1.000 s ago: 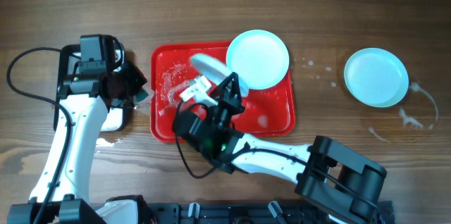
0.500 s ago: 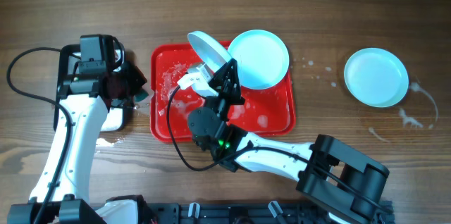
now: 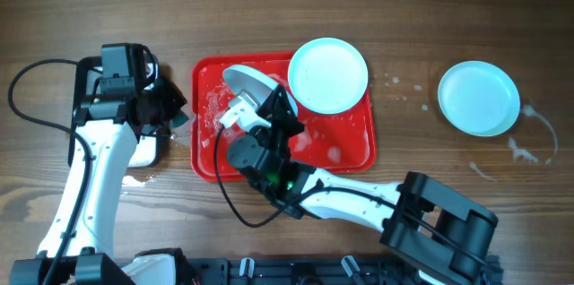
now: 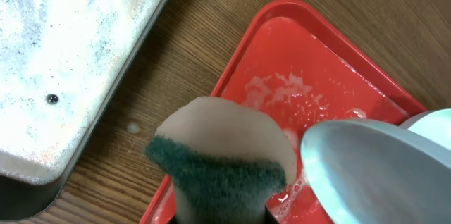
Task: Clean dirty plates on tray and stack at the side
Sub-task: 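Lift and tilt the scrubbed plate upward with the right gripper, then carry the plate right and stack it on the first cleaned plate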
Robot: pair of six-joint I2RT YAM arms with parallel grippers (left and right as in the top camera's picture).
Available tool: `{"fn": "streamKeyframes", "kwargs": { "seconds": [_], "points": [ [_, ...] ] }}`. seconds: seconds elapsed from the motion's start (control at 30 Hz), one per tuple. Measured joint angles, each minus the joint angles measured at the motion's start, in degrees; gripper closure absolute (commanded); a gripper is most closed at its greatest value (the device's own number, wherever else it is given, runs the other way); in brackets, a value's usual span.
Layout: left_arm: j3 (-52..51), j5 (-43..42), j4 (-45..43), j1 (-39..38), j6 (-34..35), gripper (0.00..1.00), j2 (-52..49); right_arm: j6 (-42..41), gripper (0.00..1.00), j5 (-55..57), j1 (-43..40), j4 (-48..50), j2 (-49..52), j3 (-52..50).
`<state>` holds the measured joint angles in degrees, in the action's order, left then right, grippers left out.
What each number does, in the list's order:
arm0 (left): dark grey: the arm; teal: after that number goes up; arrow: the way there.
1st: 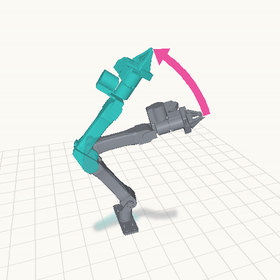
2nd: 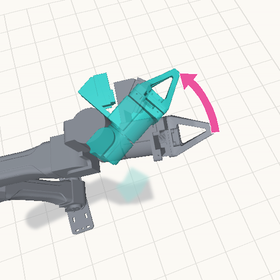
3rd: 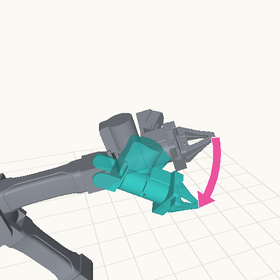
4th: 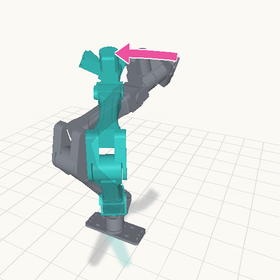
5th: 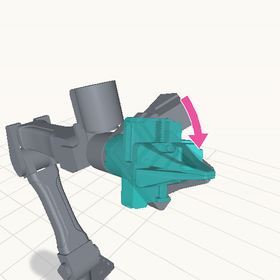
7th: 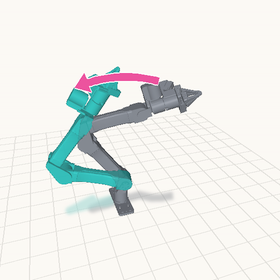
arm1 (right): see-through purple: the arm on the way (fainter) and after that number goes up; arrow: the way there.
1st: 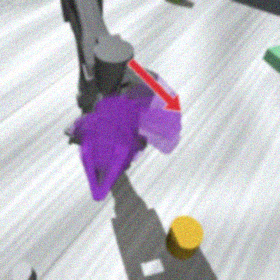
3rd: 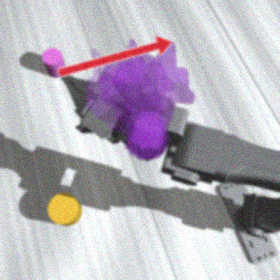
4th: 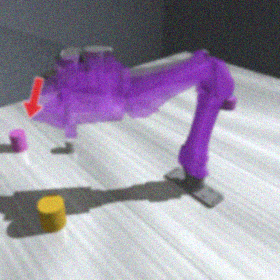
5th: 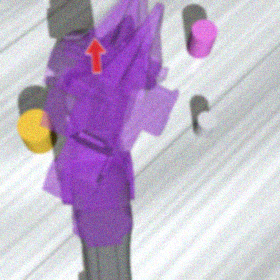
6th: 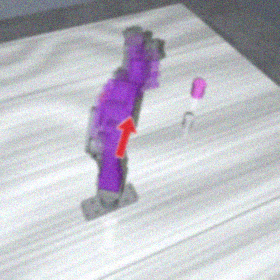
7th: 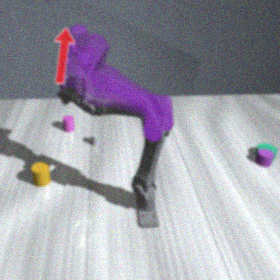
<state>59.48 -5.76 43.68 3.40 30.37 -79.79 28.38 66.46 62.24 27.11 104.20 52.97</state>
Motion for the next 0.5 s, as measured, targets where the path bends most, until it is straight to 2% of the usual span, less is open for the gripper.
{"fn": "streamKeyframes", "kwargs": {
  "seconds": [0.1,0.17,0.27,0.4,0.5],
  "points": [
    [0.0,0.0,0.0,0.0,0.0,0.96,0.0,-6.6,0.96,-3.0,-0.1,-8.9,-2.4,0.4],
    [0.0,0.0,0.0,0.0,0.0,0.96,0.0,-12.6,0.96,-5.3,-0.2,-13.0,-3.7,0.5],
    [0.0,0.0,0.0,0.0,0.0,0.96,0.0,-23.5,0.96,-11.8,-0.2,-24.7,-6.4,0.7],
    [0.0,0.0,0.0,0.0,0.0,0.96,0.0,-32.7,0.96,-19.5,-1.5,-32.0,-9.4,0.7],
    [0.0,0.0,0.0,0.0,0.0,0.96,0.0,-38.7,0.96,-29.1,-5.7,-37.0,-13.3,0.7]
  ]
}}
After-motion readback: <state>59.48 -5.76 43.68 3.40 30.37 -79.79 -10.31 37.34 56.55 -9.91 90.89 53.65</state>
